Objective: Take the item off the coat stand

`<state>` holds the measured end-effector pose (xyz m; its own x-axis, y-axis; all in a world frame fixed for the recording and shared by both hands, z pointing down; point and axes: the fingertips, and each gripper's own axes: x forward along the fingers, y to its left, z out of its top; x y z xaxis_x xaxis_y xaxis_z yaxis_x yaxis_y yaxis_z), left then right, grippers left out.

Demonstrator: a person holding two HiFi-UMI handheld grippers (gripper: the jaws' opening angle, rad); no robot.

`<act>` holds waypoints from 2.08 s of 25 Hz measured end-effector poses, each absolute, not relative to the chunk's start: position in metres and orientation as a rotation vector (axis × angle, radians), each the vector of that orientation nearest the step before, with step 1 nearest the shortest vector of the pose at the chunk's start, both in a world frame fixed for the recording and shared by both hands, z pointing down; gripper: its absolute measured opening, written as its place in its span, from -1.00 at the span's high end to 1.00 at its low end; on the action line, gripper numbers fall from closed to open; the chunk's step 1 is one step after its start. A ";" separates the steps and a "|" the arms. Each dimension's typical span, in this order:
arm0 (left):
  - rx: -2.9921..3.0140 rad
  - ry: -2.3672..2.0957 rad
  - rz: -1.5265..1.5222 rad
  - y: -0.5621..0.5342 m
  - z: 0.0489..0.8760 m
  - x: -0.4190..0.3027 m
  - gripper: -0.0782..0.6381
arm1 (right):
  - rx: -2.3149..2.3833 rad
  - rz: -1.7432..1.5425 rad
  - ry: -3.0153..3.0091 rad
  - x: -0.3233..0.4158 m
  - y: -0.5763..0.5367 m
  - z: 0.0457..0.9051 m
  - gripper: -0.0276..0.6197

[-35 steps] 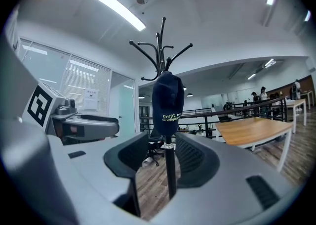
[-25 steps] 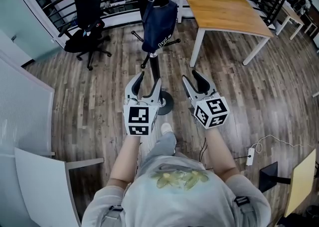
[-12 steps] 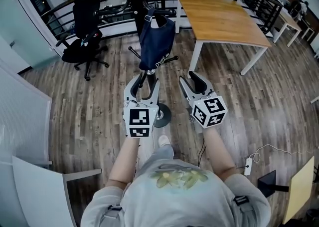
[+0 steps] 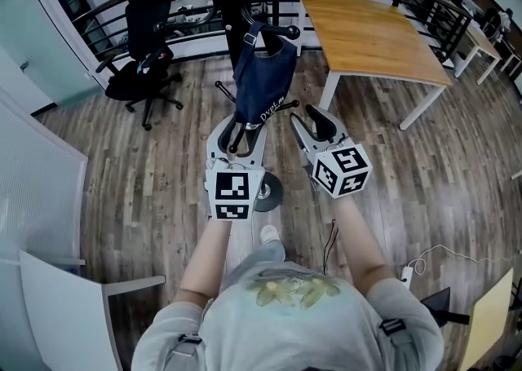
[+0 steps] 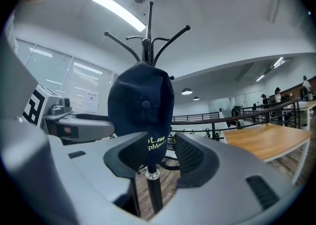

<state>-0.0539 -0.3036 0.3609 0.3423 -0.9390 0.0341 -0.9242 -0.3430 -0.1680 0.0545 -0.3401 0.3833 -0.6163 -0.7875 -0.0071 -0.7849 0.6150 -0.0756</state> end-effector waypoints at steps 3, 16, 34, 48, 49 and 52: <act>-2.476 1.725 -0.191 -0.311 0.362 -0.053 0.15 | -1.334 -0.113 2.807 0.050 -0.354 0.382 0.42; -2.465 1.766 -0.214 -0.327 0.368 -0.063 0.24 | -1.239 -0.180 2.844 0.036 -0.392 0.380 0.42; -2.426 1.803 -0.200 -0.329 0.366 -0.075 0.49 | -1.180 -0.129 2.871 0.021 -0.391 0.380 0.73; -2.406 1.756 -0.207 -0.324 0.356 -0.070 0.50 | -1.219 -0.079 2.832 0.026 -0.383 0.367 0.77; -2.404 1.751 -0.204 -0.324 0.353 -0.070 0.50 | -1.220 -0.075 2.826 0.026 -0.382 0.365 0.78; -2.402 1.739 -0.188 -0.323 0.347 -0.070 0.50 | -1.226 -0.069 2.809 0.027 -0.380 0.360 0.77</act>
<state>-0.0704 -0.3232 0.3470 0.3117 -0.9502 0.0025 -0.9287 -0.3052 -0.2107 0.0265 -0.3803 0.3598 -0.6777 -0.7335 -0.0516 -0.7301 0.6796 -0.0718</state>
